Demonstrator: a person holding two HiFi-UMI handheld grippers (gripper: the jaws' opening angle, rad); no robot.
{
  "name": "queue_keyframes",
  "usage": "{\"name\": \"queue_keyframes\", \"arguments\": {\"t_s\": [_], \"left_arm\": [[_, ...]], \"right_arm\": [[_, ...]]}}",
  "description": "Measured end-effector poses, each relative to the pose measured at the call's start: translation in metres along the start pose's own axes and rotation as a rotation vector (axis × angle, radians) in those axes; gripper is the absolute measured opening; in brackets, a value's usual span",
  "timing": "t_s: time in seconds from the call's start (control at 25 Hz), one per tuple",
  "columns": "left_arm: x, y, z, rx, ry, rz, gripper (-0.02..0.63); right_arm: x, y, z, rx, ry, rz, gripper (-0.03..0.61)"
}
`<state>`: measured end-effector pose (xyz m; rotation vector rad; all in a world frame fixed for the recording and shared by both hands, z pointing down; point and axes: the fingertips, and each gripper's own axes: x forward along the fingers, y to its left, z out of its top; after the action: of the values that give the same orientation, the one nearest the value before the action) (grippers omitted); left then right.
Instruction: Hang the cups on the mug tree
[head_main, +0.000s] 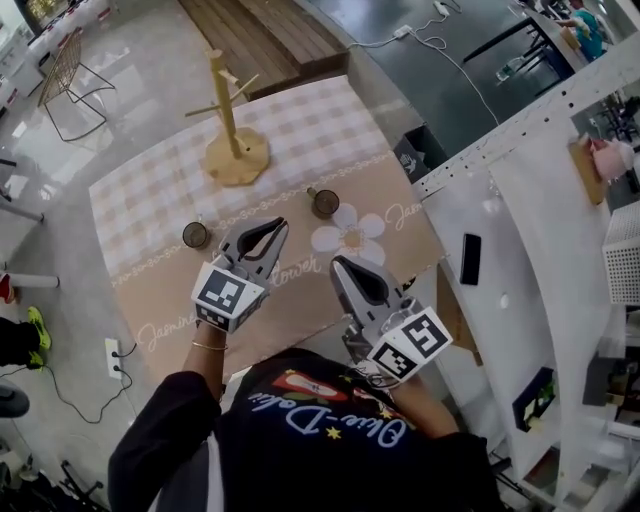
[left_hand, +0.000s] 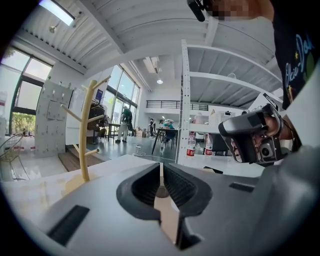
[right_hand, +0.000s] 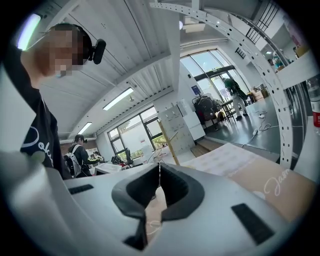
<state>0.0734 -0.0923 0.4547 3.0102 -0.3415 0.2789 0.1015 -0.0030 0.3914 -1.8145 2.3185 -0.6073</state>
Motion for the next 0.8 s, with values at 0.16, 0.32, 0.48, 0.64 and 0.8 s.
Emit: {"name": "queue_keyframes", "arguments": {"t_s": [0.16,0.32,0.48,0.64,0.8], "left_arm": [[0.013,-0.003,-0.007,0.001,0.017,-0.017,0.031],[0.023,-0.003,-0.011,-0.003,0.027,-0.025,0.051],[0.031,0.000,-0.015,-0.006,0.038,-0.032,0.051],[0.037,0.004,-0.026,-0.001,0.068,-0.047,0.051],[0.051,0.011,-0.036,0.031,0.108,-0.077,0.051]], "right_arm": [[-0.002,-0.014,-0.002,0.013,0.012,-0.005,0.011],[0.002,-0.023,-0.001,0.025,0.016,-0.001,0.011],[0.006,-0.033,-0.001,0.029,0.020,-0.003,0.011],[0.008,-0.038,-0.007,0.043,0.029,-0.013,0.011],[0.008,-0.043,-0.008,0.053,0.032,-0.026,0.011]]}}
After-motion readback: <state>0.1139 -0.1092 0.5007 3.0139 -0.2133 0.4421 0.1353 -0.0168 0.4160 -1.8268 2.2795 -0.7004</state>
